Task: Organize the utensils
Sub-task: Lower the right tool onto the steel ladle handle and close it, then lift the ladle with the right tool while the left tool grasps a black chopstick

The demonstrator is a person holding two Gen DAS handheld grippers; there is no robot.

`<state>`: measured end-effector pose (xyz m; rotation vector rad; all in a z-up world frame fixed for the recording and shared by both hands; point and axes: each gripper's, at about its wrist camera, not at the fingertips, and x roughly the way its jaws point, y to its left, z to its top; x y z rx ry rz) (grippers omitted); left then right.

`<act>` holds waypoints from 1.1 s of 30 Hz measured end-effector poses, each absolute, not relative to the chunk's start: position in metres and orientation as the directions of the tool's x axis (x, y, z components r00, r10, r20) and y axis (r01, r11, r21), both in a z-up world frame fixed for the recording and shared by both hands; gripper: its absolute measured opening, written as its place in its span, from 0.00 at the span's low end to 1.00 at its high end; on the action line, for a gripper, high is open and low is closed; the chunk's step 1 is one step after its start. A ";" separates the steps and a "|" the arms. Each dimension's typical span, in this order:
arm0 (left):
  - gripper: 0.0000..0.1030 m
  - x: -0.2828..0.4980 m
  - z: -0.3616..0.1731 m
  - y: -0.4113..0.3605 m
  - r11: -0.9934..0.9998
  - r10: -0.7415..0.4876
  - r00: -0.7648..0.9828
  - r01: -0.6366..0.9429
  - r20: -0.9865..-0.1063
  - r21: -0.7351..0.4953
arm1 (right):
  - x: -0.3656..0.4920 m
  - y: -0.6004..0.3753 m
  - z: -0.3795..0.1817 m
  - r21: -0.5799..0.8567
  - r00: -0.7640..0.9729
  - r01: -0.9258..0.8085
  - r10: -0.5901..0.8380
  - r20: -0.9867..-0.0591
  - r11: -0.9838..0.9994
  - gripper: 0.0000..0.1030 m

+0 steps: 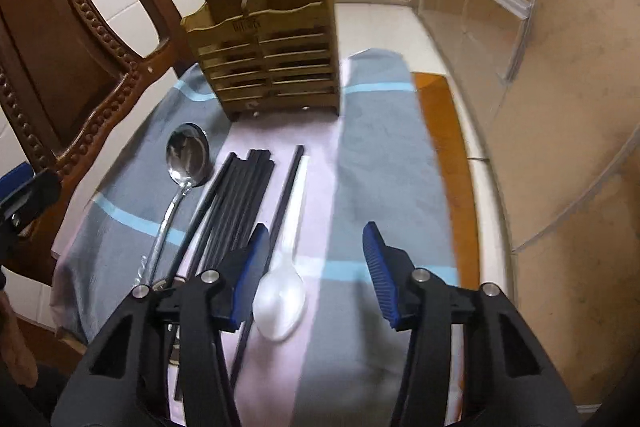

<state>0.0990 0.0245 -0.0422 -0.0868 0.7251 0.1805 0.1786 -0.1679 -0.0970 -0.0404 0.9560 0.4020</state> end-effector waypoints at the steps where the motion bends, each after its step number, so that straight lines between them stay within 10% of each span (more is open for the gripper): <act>1: 0.91 0.106 -0.040 0.027 0.980 0.132 0.738 -0.197 -0.662 -0.025 | 0.184 -0.165 -0.096 0.154 0.504 -0.370 0.337 -0.795 0.916 0.49; 12: 0.91 0.095 -0.004 0.064 0.961 0.055 0.900 -0.165 -0.432 -0.221 | 0.239 -0.077 -0.120 0.249 0.315 -0.584 0.498 -0.808 0.773 0.44; 19: 0.91 0.093 0.001 0.071 0.958 0.049 0.904 -0.163 -0.424 -0.235 | 0.272 -0.037 -0.135 0.291 0.239 -0.582 0.501 -0.832 0.759 0.40; 23: 0.91 0.096 -0.001 0.078 0.950 0.046 0.898 -0.175 -0.438 -0.258 | 0.278 -0.030 -0.146 0.356 0.184 -0.575 0.541 -0.821 0.736 0.08; 33: 0.91 0.093 -0.004 0.084 0.944 0.035 0.880 -0.185 -0.474 -0.273 | 0.229 -0.077 -0.075 0.303 0.354 -0.588 0.576 -0.737 0.750 0.05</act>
